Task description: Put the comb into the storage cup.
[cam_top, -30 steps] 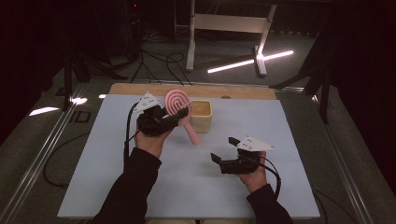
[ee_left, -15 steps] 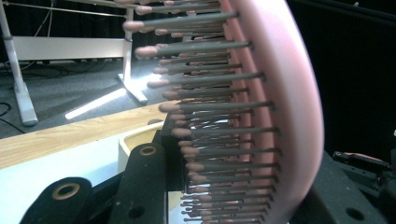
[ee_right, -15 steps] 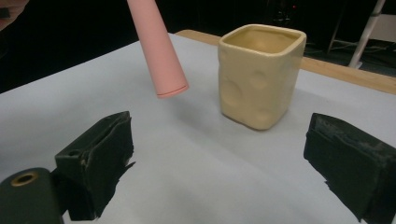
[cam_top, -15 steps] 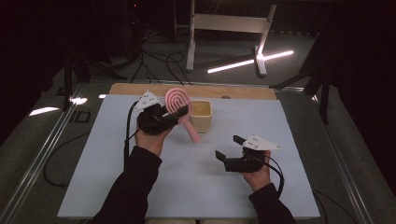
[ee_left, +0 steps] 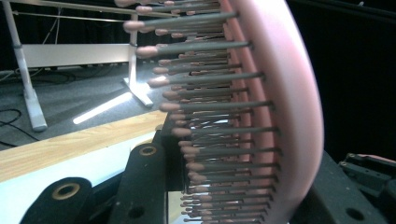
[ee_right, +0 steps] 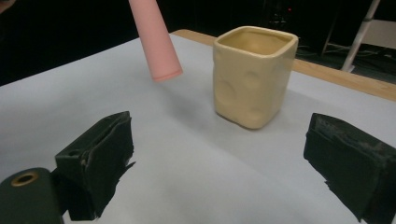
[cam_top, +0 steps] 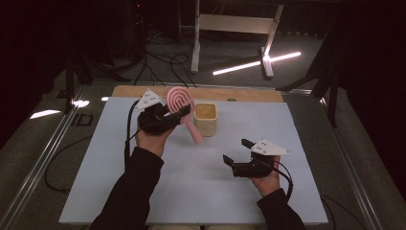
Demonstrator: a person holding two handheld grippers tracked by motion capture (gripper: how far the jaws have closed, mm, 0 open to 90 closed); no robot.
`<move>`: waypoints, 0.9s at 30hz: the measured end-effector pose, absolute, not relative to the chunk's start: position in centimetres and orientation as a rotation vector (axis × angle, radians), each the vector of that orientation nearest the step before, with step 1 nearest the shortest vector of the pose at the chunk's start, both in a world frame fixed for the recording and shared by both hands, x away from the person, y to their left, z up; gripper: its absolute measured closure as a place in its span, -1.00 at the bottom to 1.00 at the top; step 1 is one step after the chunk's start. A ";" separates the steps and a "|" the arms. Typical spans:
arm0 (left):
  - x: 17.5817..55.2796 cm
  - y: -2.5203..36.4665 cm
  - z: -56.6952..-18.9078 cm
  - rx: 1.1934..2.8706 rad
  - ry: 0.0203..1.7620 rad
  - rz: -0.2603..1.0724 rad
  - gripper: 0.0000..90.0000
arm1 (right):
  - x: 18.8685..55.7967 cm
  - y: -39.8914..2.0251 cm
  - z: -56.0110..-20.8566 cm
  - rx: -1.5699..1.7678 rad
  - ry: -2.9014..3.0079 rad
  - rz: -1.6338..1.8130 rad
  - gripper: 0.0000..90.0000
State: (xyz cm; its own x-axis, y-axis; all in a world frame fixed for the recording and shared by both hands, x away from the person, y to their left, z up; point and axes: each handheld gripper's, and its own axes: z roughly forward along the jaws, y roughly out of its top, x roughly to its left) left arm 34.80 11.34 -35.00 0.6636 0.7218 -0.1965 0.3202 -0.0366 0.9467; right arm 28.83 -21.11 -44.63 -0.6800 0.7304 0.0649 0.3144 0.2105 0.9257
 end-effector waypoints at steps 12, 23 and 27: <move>35.4 11.1 -34.5 1.639 0.855 0.422 0.41 | 28.4 -23.5 -45.6 1.018 2.074 1.439 -0.82; 35.9 10.6 -34.7 1.637 0.858 0.418 0.41 | 27.6 -26.2 -46.2 1.052 2.003 1.437 -0.81; 36.1 10.4 -34.7 1.637 0.860 0.420 0.41 | 27.2 -27.3 -46.2 1.072 1.955 1.449 -0.81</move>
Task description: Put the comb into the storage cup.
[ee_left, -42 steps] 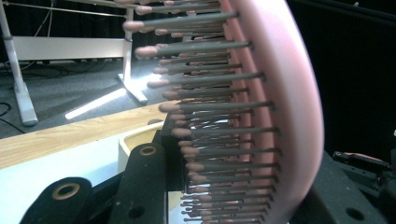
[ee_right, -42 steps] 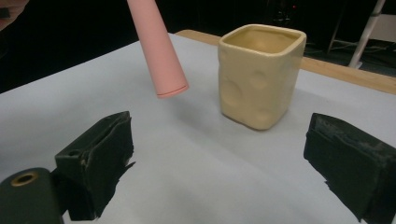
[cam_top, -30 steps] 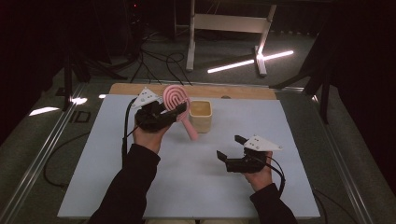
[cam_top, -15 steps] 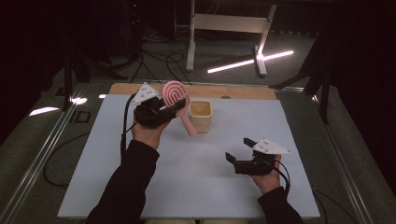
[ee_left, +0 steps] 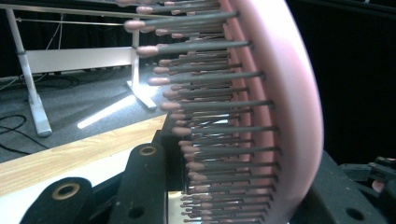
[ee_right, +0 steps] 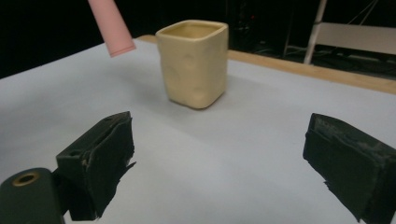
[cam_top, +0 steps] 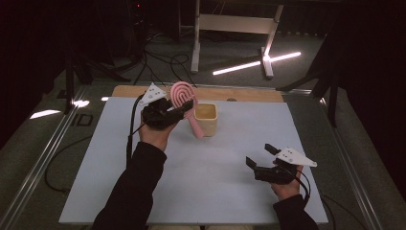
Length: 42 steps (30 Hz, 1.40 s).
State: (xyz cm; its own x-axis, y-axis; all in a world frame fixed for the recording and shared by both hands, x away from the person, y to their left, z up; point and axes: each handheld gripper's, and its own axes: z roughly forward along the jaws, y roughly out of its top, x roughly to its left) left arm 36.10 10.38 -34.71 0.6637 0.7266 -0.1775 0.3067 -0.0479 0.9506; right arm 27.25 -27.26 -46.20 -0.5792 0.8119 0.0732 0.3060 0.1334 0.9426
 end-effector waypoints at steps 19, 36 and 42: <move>37.0 10.5 -34.0 1.656 0.861 0.455 0.41 | 26.6 -28.3 -46.6 1.070 1.916 1.431 -0.81; 37.9 10.2 -33.7 1.644 0.876 0.466 0.41 | 26.6 -28.2 -46.8 1.086 1.918 1.411 -0.81; 38.1 10.2 -33.4 1.645 0.876 0.475 0.41 | 26.6 -28.3 -46.8 1.089 1.916 1.407 -0.80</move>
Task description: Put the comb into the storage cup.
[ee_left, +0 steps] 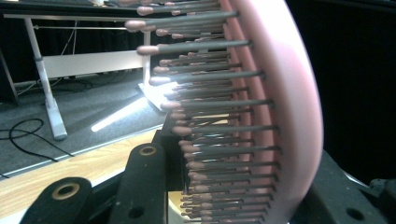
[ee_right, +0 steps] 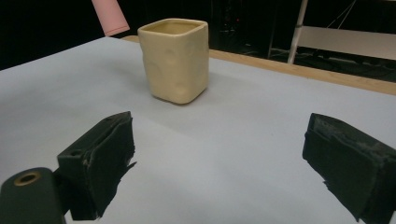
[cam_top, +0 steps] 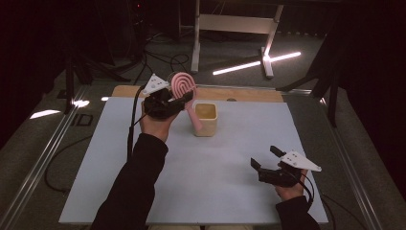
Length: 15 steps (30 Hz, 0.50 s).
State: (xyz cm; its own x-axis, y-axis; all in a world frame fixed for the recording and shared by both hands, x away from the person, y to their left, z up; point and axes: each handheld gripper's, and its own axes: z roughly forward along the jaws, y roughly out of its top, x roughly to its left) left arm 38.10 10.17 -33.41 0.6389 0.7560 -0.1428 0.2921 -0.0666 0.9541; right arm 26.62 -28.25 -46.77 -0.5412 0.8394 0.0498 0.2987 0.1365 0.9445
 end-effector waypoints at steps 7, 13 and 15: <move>38.6 10.1 -32.9 1.651 0.878 0.494 0.41 | 26.6 -28.3 -46.8 1.089 1.917 1.407 -0.80; 38.8 10.0 -32.8 1.657 0.875 0.503 0.41 | 26.6 -28.4 -46.8 1.091 1.913 1.406 -0.80; 39.0 10.1 -32.7 1.656 0.880 0.507 0.41 | 26.6 -28.4 -46.8 1.092 1.912 1.406 -0.80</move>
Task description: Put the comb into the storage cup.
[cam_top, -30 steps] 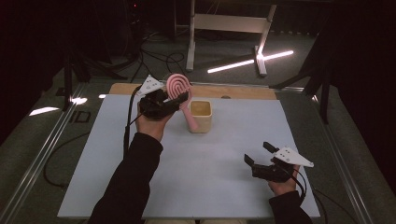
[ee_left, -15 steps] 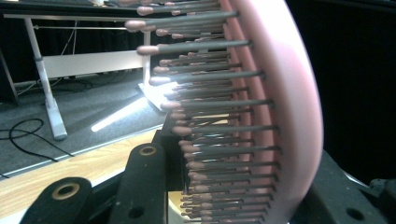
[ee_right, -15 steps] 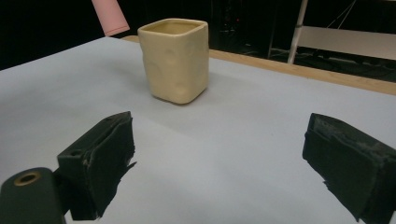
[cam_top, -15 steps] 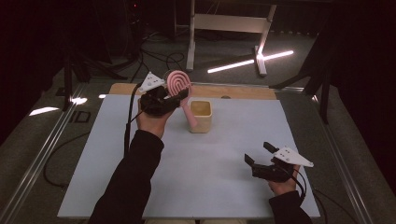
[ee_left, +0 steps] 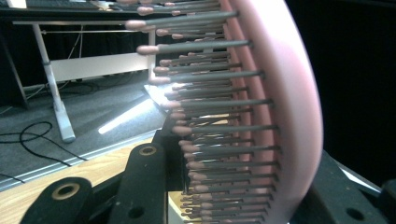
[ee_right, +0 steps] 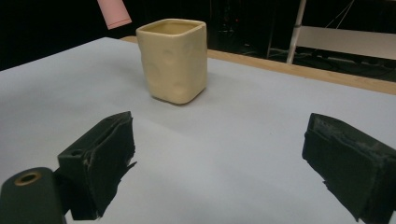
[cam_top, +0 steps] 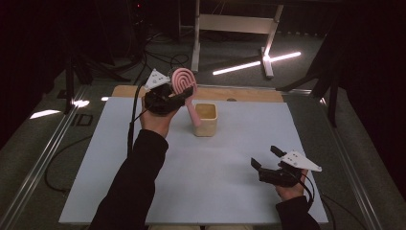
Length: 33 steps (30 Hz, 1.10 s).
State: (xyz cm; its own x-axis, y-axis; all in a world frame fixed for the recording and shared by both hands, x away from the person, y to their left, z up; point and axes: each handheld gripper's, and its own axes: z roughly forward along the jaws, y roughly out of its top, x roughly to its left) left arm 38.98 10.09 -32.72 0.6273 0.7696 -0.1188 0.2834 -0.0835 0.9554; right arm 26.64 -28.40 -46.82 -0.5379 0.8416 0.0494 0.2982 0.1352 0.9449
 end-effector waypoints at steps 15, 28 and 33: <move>39.9 10.1 -32.0 1.651 0.888 0.529 0.41 | 26.7 -28.4 -46.9 1.096 1.916 1.407 -0.80; 40.7 9.7 -31.5 1.661 0.888 0.557 0.41 | 26.7 -28.5 -47.0 1.096 1.918 1.405 -0.80; 41.0 9.5 -31.4 1.656 0.893 0.572 0.41 | 26.7 -28.5 -46.9 1.097 1.915 1.411 -0.80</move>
